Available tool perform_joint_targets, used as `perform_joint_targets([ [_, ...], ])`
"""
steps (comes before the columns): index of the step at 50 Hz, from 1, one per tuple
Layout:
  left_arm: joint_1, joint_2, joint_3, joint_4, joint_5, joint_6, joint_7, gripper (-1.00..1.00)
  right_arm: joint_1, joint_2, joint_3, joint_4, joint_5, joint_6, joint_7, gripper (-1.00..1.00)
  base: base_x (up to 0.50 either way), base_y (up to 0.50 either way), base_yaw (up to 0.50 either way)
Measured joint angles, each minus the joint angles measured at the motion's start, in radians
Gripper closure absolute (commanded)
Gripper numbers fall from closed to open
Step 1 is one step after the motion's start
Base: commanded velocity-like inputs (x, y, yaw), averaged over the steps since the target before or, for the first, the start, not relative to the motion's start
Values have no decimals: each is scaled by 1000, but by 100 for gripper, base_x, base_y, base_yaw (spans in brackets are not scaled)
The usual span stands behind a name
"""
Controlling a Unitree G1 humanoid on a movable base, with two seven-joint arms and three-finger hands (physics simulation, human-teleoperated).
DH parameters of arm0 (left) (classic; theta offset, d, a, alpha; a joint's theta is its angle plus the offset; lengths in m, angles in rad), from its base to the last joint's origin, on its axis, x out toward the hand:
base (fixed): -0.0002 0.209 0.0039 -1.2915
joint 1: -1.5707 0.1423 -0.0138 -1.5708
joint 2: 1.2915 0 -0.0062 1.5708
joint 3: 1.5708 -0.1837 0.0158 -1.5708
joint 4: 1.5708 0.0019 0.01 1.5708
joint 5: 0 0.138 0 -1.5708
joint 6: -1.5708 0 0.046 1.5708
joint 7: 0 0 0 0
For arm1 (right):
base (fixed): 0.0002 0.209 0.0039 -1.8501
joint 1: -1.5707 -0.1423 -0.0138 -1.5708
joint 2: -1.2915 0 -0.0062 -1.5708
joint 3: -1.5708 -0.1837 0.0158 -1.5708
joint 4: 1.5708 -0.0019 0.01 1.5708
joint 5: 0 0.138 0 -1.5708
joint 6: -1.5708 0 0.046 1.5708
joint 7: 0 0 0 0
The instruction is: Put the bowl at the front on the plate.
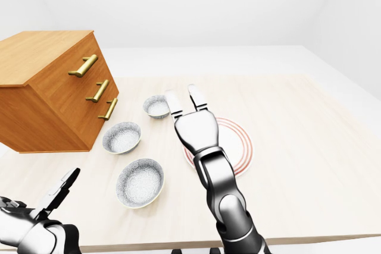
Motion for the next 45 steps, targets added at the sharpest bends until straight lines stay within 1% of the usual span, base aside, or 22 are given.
perform_joint_targets([
  [9, 2, -2, 3, -6, -3, 0, 0, -100, 30, 18, 58, -4, 5, 0, -5, -100, 0, 0, 0],
  [23, 3, -4, 6, -12, -1, 0, 0, -100, 94, 12, 137, 12, 13, 0, -23, -100, 0, 0, 0],
  [36, -2, 1, -2, 8, 2, 0, 0, -100, 168, -33, 211, -21, 30, 0, -21, -100, 0, 0, 0],
  [45, -2, 2, -2, 5, 3, 0, 0, -100, 231, -75, 285, -61, 50, 0, -39, -100, 0, 0, 0],
])
